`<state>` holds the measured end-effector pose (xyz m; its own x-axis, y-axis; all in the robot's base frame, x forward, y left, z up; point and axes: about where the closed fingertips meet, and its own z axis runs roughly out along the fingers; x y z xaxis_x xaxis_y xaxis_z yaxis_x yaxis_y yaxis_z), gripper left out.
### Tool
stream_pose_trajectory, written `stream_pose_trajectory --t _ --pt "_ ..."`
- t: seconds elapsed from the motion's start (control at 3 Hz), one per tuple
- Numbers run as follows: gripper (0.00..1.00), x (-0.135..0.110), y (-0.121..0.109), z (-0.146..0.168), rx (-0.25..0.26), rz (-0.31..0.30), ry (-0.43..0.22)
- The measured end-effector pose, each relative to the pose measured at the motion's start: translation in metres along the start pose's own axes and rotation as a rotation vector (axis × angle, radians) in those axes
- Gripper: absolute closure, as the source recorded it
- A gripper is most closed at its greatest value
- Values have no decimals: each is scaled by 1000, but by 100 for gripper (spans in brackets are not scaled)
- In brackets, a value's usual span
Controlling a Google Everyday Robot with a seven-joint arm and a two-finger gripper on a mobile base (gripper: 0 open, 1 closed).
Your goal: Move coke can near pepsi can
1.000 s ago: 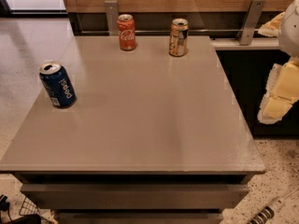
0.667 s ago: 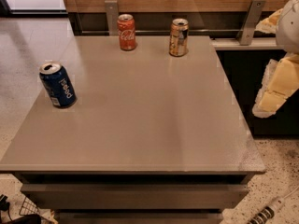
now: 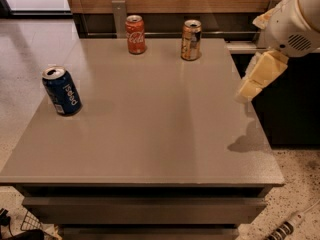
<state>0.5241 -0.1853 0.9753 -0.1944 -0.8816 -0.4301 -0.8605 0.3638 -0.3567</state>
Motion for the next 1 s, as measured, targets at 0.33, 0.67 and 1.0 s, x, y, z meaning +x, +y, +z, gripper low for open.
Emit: stream_pose_trajectory --t 0.33,0.67,1.0 --pt "0 -22 -1 60 4 166 -179" --pt "0 -42 8 92 1 253 -347" --pt "0 -66 -9 101 71 284 -523"
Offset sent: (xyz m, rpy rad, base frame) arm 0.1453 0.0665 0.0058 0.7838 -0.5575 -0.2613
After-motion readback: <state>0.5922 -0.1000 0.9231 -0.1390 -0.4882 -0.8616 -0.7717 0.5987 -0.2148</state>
